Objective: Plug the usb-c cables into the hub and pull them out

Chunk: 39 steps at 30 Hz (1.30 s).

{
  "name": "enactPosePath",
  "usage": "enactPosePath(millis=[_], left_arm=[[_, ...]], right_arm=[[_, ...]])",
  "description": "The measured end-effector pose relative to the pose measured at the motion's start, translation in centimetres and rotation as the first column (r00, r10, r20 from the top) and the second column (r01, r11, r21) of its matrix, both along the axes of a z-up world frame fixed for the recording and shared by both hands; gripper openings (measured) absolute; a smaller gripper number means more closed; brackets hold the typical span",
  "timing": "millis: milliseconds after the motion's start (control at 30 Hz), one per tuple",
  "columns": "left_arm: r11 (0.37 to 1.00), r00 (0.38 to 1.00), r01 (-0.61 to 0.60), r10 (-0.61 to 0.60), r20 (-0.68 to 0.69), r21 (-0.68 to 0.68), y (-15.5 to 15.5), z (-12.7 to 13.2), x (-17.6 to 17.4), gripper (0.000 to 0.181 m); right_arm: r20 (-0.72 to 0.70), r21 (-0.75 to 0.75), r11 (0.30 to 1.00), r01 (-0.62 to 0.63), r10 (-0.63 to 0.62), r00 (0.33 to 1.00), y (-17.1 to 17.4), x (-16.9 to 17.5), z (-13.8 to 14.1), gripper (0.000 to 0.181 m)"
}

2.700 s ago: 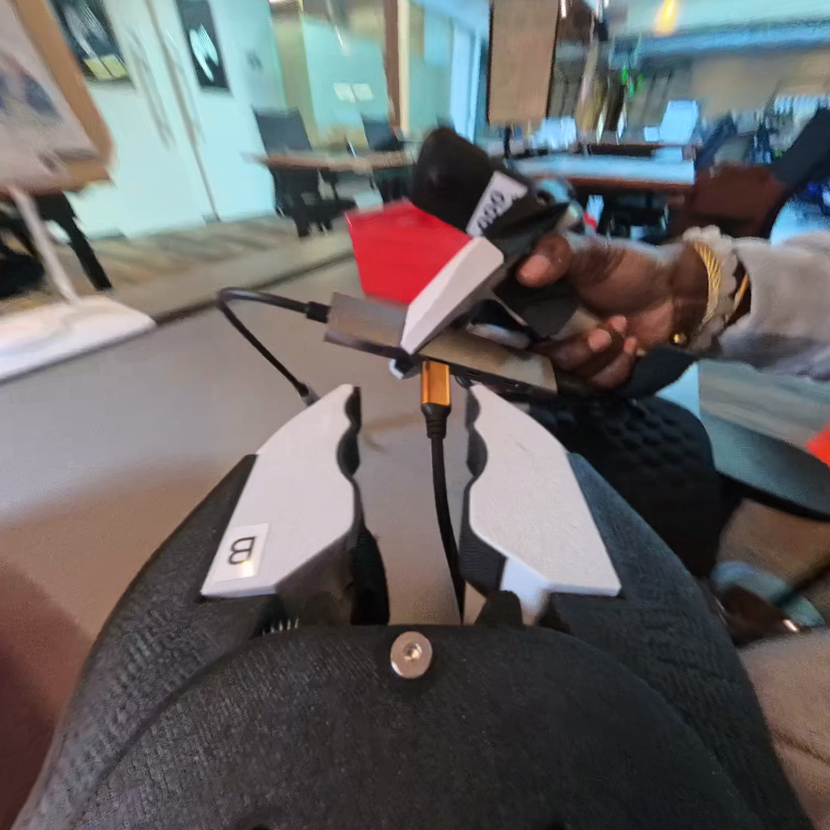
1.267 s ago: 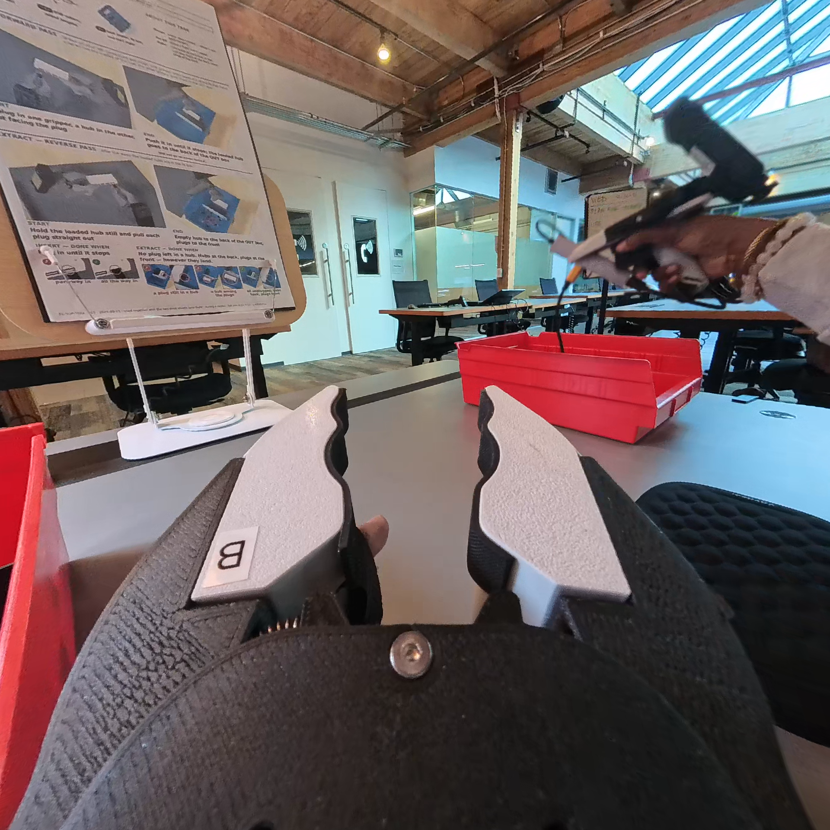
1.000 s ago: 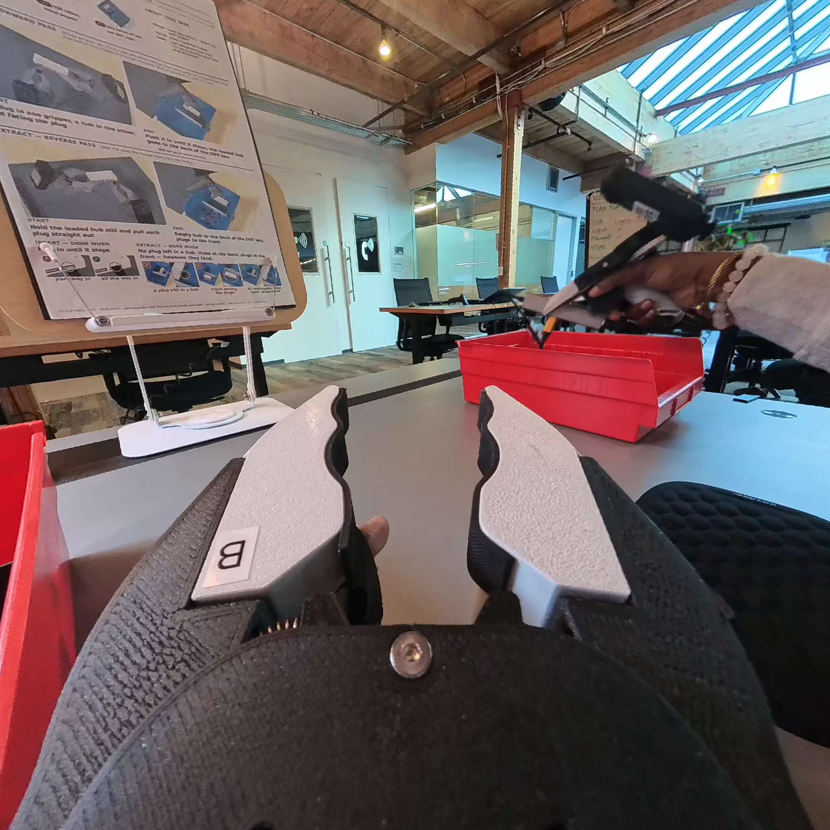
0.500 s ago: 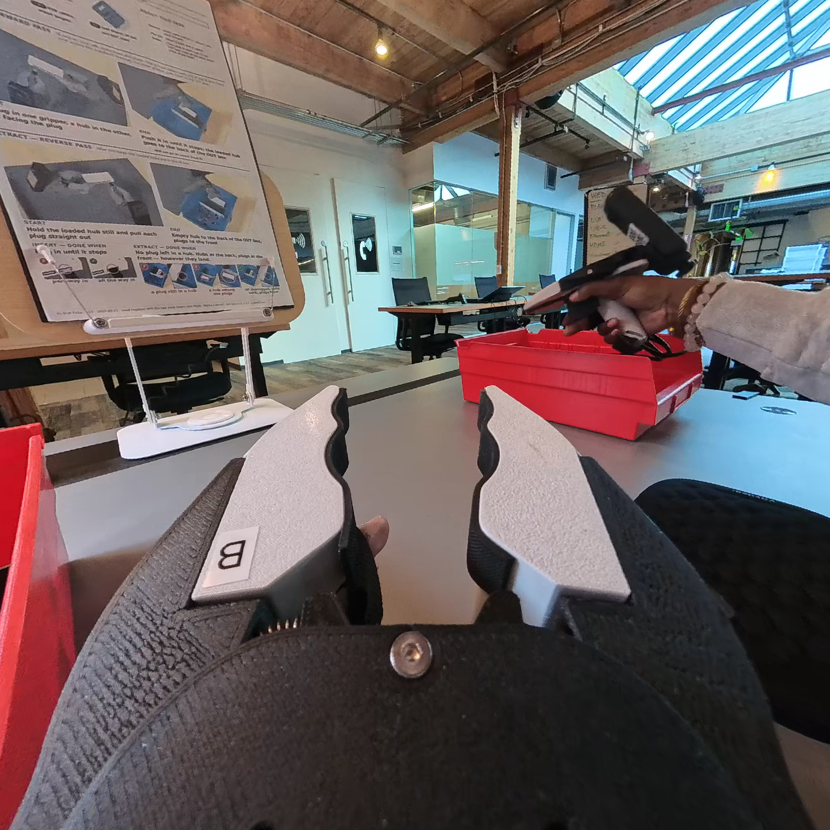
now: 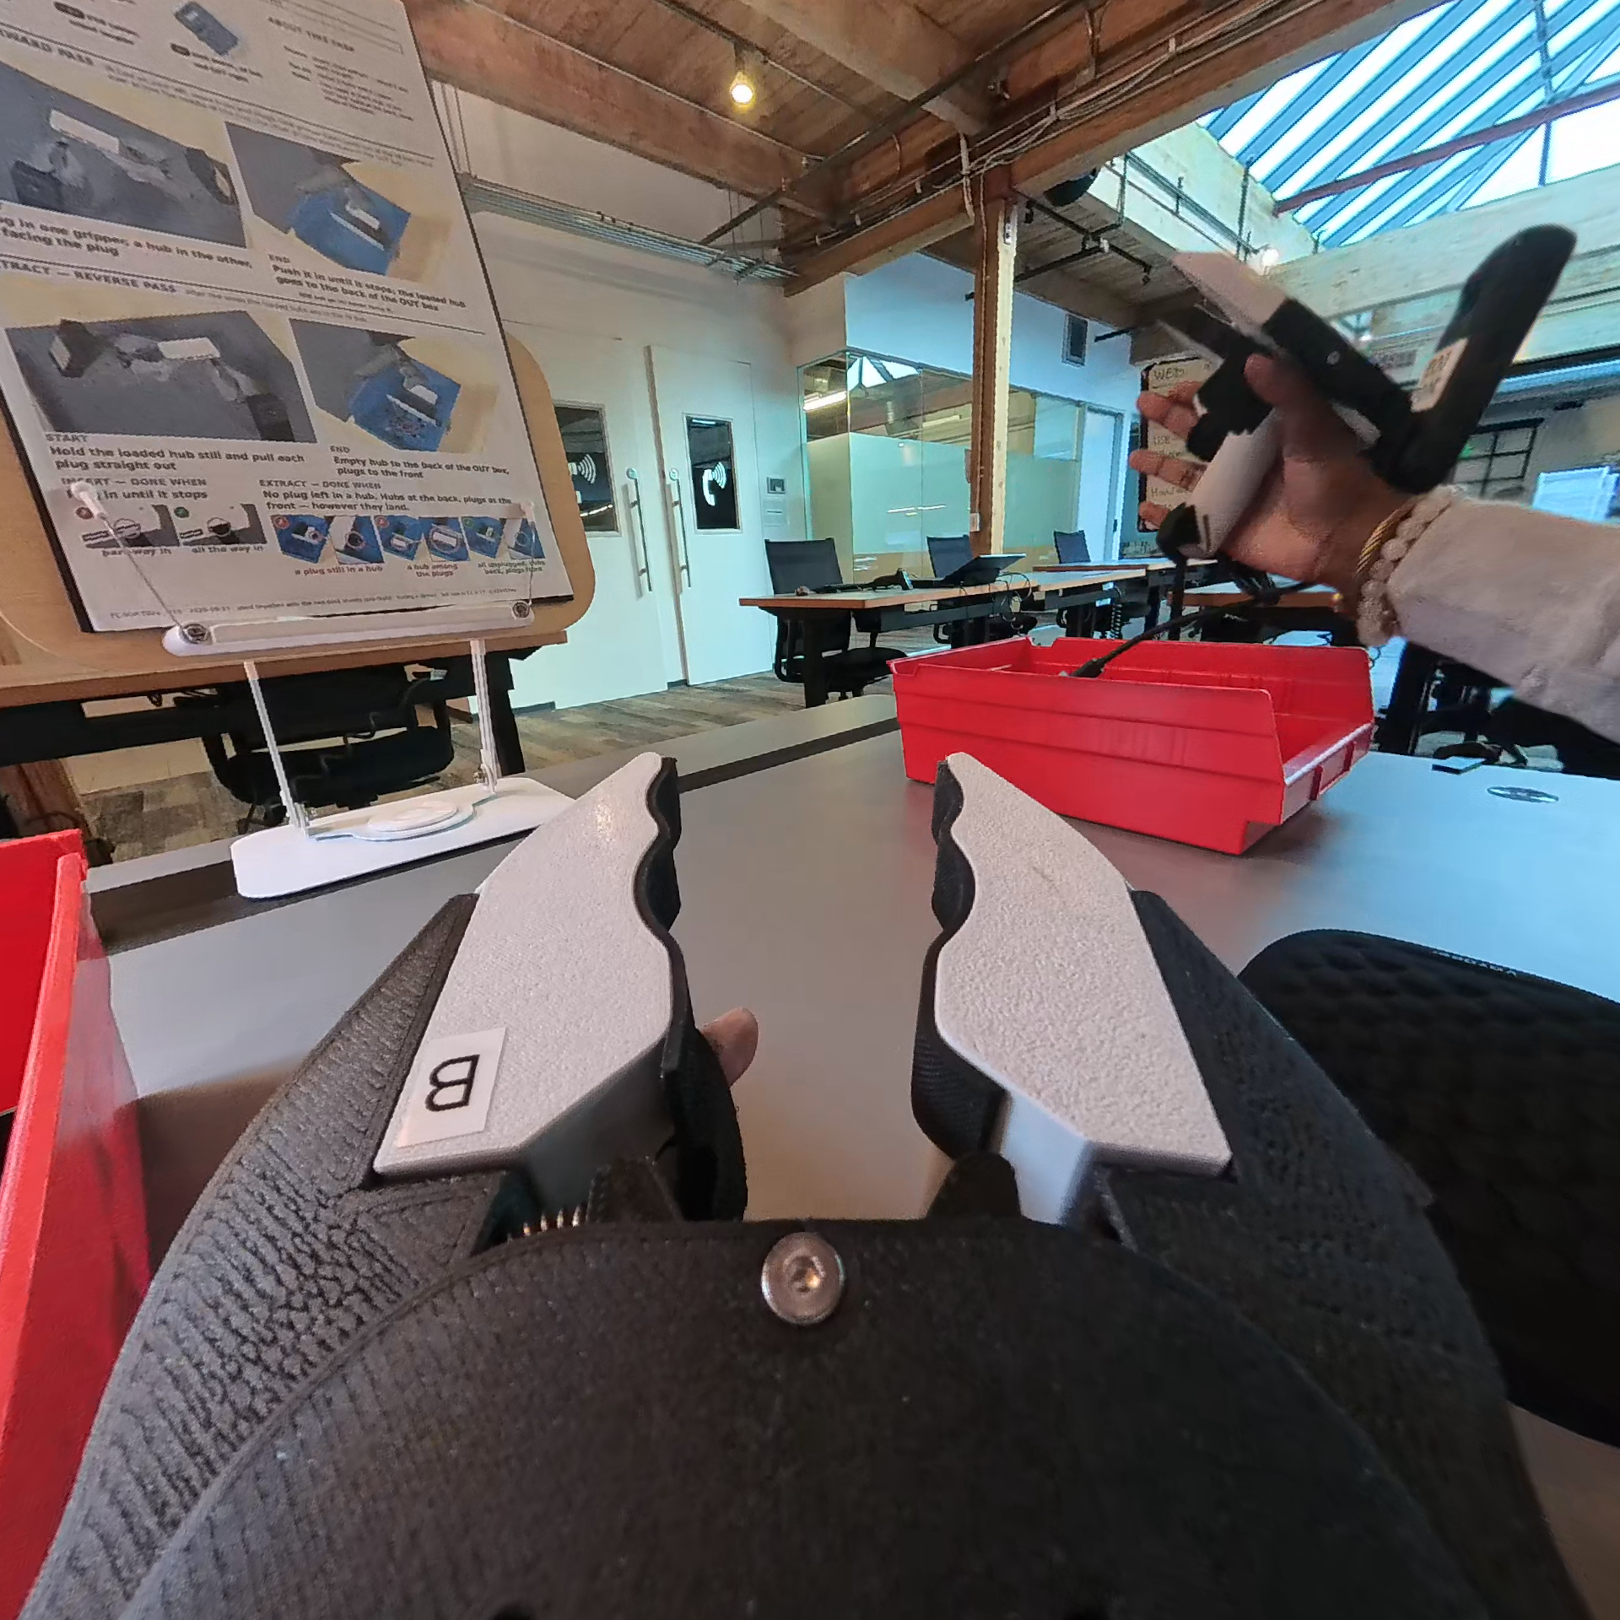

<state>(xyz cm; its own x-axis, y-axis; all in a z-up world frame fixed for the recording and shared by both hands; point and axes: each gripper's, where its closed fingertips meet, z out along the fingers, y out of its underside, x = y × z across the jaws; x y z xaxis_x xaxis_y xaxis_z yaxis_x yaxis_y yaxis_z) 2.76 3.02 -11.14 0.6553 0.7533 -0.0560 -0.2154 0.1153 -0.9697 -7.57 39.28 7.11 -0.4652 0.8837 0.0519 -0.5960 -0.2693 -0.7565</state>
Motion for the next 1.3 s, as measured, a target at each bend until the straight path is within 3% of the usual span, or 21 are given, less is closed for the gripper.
enactPosePath(millis=[67,167,233,333,367,467,500,600,633,700,767,800,867,933,1000,1067,1133,1167,1200,1233,1300], left_arm=[[1.0,1.0,0.0,0.0,-0.002,0.0,0.0,0.0,0.0,0.056],[1.0,1.0,-0.001,0.001,0.0,0.001,0.0,0.0,0.0,0.056],[1.0,1.0,-0.001,0.001,0.002,0.001,0.0,-0.1,0.0,0.056],[1.0,1.0,0.0,0.0,0.005,-0.001,0.0,-0.1,-0.1,0.056],[1.0,1.0,0.0,0.0,0.005,-0.001,0.0,-0.1,-0.1,0.056],[1.0,1.0,-0.001,0.001,0.009,0.003,-0.1,-0.2,-0.1,0.055],[1.0,1.0,-0.001,0.001,0.01,0.005,-0.1,-0.2,-0.1,0.055],[1.0,1.0,0.0,0.0,0.012,0.006,-0.1,-0.2,-0.2,0.056],[1.0,1.0,0.0,0.0,0.012,0.004,-0.1,-0.2,-0.2,0.056],[1.0,1.0,0.001,-0.001,0.011,0.002,0.0,-0.2,-0.1,0.056],[1.0,1.0,0.002,-0.002,0.009,0.002,0.0,-0.2,-0.1,0.056],[1.0,1.0,0.001,-0.001,0.009,0.002,-0.1,-0.2,-0.1,0.056],[1.0,1.0,0.0,0.0,0.011,0.003,-0.1,-0.2,-0.1,0.056],[1.0,1.0,0.0,0.0,0.013,0.002,-0.1,-0.2,-0.2,0.055],[1.0,1.0,0.0,0.0,0.013,-0.002,0.0,-0.3,-0.2,0.055],[1.0,1.0,0.0,0.0,0.013,-0.007,0.1,-0.3,-0.2,0.055],[1.0,1.0,-0.001,0.001,0.013,-0.009,0.1,-0.3,-0.2,0.055],[1.0,1.0,-0.001,0.001,0.013,-0.008,0.1,-0.3,-0.2,0.055],[1.0,1.0,0.0,0.001,0.012,-0.006,0.1,-0.3,-0.2,0.055],[1.0,1.0,0.0,0.0,0.011,-0.003,0.0,-0.3,-0.1,0.055],[1.0,1.0,0.002,-0.002,0.012,0.003,0.0,-0.2,-0.1,0.055]], right_arm=[[-0.101,-0.008,0.999,0.049,-0.05,0.994,0.9,0.7,0.2,0.094],[-0.232,-0.176,0.983,0.049,-0.089,0.969,3.7,2.3,1.0,0.102],[-0.31,-0.359,0.931,-0.058,-0.06,0.949,6.6,3.7,1.6,0.103],[-0.481,-0.581,0.747,-0.323,0.004,0.877,11.5,6.1,1.9,0.101],[-0.509,-0.592,0.72,-0.361,0.013,0.861,12.2,6.4,2.0,0.099],[-0.447,-0.546,0.783,-0.297,0.028,0.894,11.5,5.9,3.1,0.097],[-0.451,-0.547,0.771,-0.327,0.058,0.891,11.5,6.0,3.6,0.099],[-0.539,-0.587,0.645,-0.49,0.14,0.83,12.7,7.0,4.7,0.095],[-0.533,-0.582,0.656,-0.481,0.139,0.834,12.5,6.9,5.0,0.091],[-0.438,-0.513,0.777,-0.365,0.128,0.89,10.8,5.7,5.7,0.086],[-0.298,-0.327,0.933,-0.148,0.047,0.953,7.8,3.7,5.5,0.081],[-0.222,-0.206,0.978,-0.041,-0.005,0.975,6.3,2.3,5.0,0.078],[-0.079,0.045,0.995,0.087,-0.083,0.993,3.5,-0.4,3.3,0.07],[0.029,0.274,0.953,0.129,-0.142,0.989,1.1,-2.6,1.2,0.064],[0.084,0.405,0.9,0.163,-0.214,0.973,-0.1,-4.2,0.3,0.058],[0.131,0.286,0.95,0.128,-0.171,0.976,0.1,-4.9,2.0,0.058],[0.105,-0.048,0.995,-0.092,0.096,0.99,1.1,-4.2,5.4,0.058],[0.023,-0.236,0.939,-0.249,0.262,0.965,2.2,-3.5,7.1,0.057],[-0.085,-0.387,0.822,-0.418,0.42,0.904,3.6,-2.9,8.5,0.059],[-0.188,-0.48,0.665,-0.573,0.56,0.807,4.9,-2.4,9.3,0.068],[-0.303,-0.544,0.376,-0.75,0.745,0.594,6.4,-2.1,9.6,0.087]])
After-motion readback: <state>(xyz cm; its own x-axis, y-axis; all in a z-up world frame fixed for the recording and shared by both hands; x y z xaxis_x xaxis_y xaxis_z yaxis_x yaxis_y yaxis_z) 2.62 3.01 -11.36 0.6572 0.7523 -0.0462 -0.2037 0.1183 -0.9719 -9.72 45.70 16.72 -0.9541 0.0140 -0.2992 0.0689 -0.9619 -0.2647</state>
